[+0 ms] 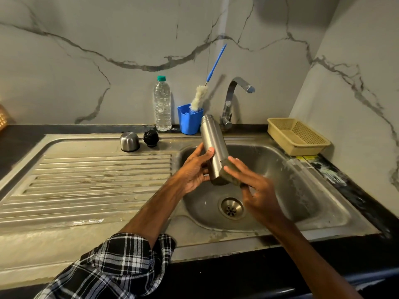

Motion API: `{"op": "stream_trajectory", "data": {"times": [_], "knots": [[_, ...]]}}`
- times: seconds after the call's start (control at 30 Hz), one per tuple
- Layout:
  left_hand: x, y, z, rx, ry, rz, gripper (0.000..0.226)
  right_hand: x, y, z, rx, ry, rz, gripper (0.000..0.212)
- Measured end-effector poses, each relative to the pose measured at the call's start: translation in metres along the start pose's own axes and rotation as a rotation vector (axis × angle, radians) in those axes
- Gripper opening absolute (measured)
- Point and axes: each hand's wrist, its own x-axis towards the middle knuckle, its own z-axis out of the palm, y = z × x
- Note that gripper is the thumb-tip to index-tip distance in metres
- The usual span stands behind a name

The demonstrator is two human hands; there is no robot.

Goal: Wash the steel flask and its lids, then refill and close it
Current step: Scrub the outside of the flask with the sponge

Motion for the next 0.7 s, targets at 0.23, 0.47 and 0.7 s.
{"op": "stream_trajectory", "data": {"times": [0.23,0.47,0.7], "knots": [[-0.001,-0.001,0.003,0.049,-0.034,-0.023,0.071,0.006,0.006,0.0,0.05,0.008,0.095,0.069],[-0.003,0.002,0.001,0.066,-0.052,-0.021,0.068,0.005,-0.001,0.0,0.056,-0.161,-0.103,0.066],[-0.005,0.0,0.003,0.049,-0.084,-0.035,0.071,0.018,0.004,0.003,0.024,-0.065,0.053,0.069]]}}
